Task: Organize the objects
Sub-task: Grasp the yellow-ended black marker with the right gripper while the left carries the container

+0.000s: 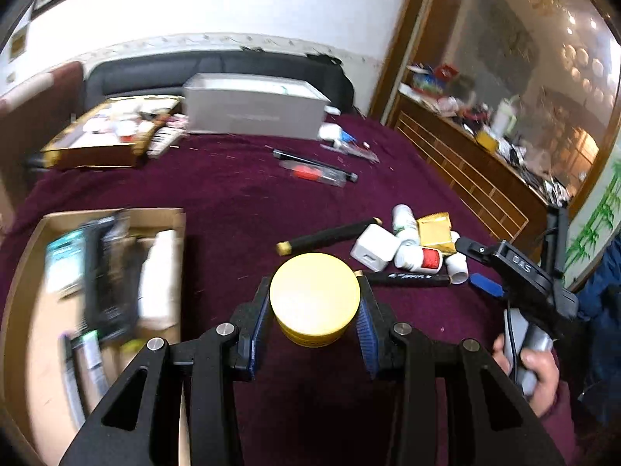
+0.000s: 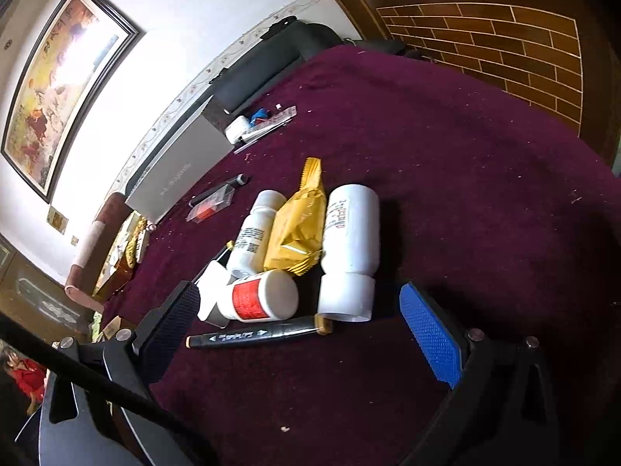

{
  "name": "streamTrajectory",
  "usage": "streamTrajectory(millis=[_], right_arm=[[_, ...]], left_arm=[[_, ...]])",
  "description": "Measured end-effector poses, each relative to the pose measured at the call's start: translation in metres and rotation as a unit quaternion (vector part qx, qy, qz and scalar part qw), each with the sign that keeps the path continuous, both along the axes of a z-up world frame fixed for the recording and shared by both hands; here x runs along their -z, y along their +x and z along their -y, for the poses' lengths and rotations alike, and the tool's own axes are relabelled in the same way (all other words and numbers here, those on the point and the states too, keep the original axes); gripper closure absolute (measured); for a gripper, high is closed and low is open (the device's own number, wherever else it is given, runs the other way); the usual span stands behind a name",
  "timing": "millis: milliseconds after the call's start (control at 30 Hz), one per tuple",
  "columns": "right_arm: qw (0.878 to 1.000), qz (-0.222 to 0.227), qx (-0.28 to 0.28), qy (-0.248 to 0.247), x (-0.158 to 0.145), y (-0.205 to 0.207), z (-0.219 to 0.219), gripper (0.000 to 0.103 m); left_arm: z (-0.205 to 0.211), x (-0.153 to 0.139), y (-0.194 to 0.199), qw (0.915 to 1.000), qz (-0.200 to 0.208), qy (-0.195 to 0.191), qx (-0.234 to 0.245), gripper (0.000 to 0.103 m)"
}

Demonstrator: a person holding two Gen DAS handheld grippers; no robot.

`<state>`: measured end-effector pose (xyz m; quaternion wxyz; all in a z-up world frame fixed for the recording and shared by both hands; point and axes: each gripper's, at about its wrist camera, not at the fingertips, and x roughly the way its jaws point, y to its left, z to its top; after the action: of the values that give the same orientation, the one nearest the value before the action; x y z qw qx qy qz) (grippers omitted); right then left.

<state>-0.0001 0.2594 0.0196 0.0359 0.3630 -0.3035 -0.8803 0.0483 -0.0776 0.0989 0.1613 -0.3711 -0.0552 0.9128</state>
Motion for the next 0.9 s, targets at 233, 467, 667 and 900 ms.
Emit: streamTrajectory(millis=[233, 467, 667, 900], right_arm=[[0.998, 0.019, 0.037, 0.056, -0.003, 0.001, 0.002, 0.000], [0.998, -0.004, -0.066, 0.009, -0.058, -0.016, 0.049, 0.000], [0.985, 0.056, -0.152, -0.063, -0.061, -0.082, 0.089, 0.000], [0.976, 0.169, -0.130, -0.037, -0.026, -0.143, 0.106, 0.000]], left_arm=[[0.068, -0.016, 0.045, 0.9983, -0.035, 0.010, -0.046, 0.068], [0.125, -0.007, 0.062, 0.9948, -0.039, 0.057, -0.075, 0.068], [0.149, 0.008, 0.067, 0.9935, -0.036, 0.077, -0.075, 0.068], [0.170, 0.018, 0.062, 0.9934, -0.033, 0.081, -0.075, 0.068]])
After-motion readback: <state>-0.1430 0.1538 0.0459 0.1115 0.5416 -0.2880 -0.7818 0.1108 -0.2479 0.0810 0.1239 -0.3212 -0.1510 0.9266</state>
